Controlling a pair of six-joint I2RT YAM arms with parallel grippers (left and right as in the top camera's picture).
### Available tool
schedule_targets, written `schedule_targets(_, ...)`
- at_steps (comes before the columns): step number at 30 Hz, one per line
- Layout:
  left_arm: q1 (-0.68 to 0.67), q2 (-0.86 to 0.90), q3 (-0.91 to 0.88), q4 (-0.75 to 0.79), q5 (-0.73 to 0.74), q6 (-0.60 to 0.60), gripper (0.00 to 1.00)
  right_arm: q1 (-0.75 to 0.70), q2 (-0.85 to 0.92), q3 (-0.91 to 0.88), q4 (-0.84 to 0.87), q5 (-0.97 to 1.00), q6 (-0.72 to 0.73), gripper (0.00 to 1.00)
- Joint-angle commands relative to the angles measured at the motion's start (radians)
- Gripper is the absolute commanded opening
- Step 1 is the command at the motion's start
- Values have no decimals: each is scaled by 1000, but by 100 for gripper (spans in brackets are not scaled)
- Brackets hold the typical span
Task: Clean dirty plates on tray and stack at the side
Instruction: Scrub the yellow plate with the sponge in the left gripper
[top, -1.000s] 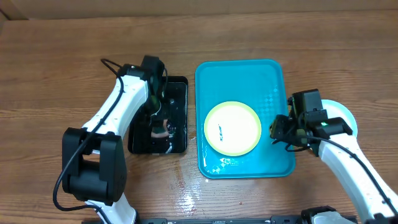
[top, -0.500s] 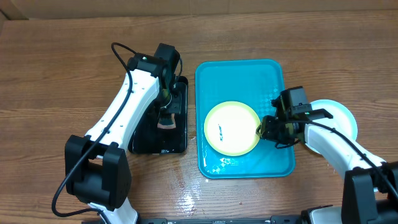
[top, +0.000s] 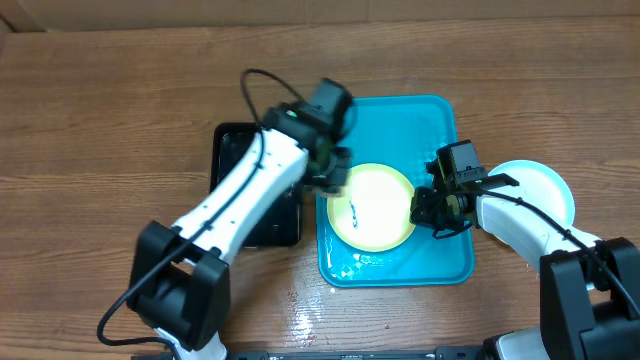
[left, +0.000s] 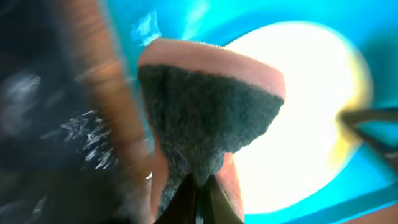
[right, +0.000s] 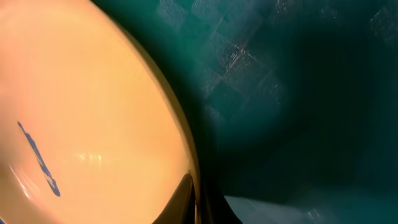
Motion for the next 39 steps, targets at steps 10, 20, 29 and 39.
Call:
schedule_targets(10,-134,109,4,138,77,-226,4,7,26,-8,-13,16,13,4)
schedule_targets(20,-114,277,4,87,-5,-202,4,7,26,-8,-17,16,16,4)
schedule_targets(29,-61,279,4,-44,-300,-168,4,7,26,-8,-20,16,16,4)
schedule_targets(39,-113,280,-14,145,298,-67,4,7,26,-8,-21,16,16,4)
